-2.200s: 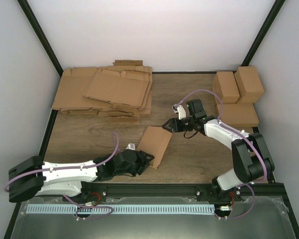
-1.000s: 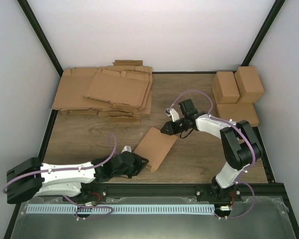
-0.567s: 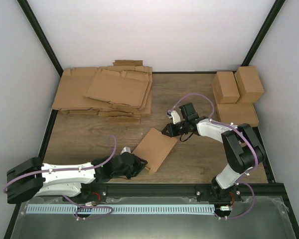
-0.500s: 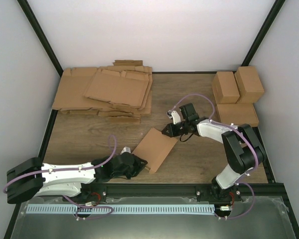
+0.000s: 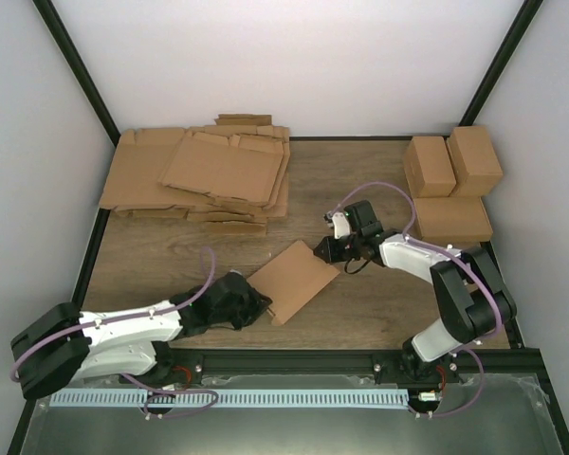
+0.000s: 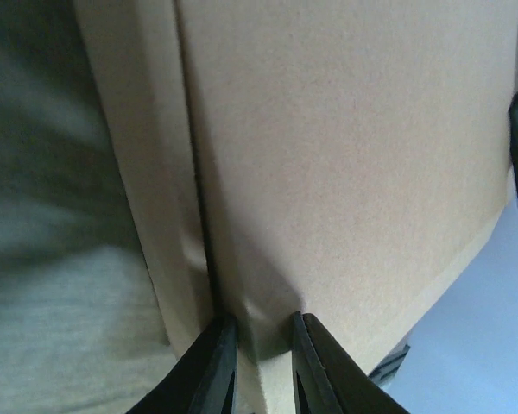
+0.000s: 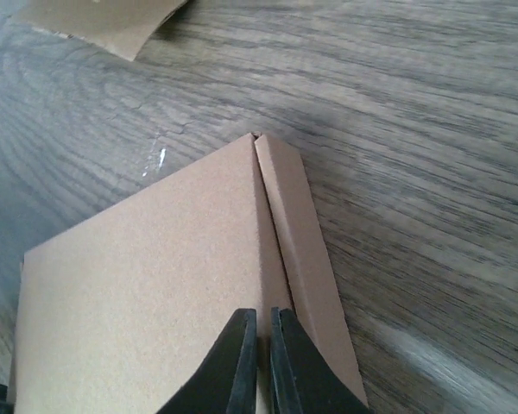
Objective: Fold the paper box
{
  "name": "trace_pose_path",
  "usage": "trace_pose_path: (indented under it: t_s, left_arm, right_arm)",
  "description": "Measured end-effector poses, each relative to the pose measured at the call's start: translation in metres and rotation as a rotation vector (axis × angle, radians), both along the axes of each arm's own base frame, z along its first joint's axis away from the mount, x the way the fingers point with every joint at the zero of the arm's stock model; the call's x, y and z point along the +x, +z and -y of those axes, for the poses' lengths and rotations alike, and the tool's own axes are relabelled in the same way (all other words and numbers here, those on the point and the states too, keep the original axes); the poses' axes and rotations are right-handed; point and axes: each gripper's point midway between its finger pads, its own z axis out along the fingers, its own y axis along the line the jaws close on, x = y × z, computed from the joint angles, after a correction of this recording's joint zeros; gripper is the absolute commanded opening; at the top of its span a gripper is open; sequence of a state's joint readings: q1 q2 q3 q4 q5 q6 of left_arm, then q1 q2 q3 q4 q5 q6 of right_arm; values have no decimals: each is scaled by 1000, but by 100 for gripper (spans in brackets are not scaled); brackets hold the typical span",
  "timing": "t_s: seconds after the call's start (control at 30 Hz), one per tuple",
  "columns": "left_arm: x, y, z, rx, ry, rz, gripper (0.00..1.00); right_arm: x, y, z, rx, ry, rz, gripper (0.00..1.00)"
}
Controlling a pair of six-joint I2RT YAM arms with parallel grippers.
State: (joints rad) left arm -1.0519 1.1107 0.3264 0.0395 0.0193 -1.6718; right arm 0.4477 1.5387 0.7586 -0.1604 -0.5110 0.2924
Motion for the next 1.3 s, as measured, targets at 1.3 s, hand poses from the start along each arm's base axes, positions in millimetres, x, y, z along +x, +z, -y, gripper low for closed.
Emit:
trace_pose_path:
  t_s: [1.3]
  left_arm:
    - [117,44,-49,385,-221,346,46]
  right_arm:
    - [-43,0,29,29,-230,-54,27]
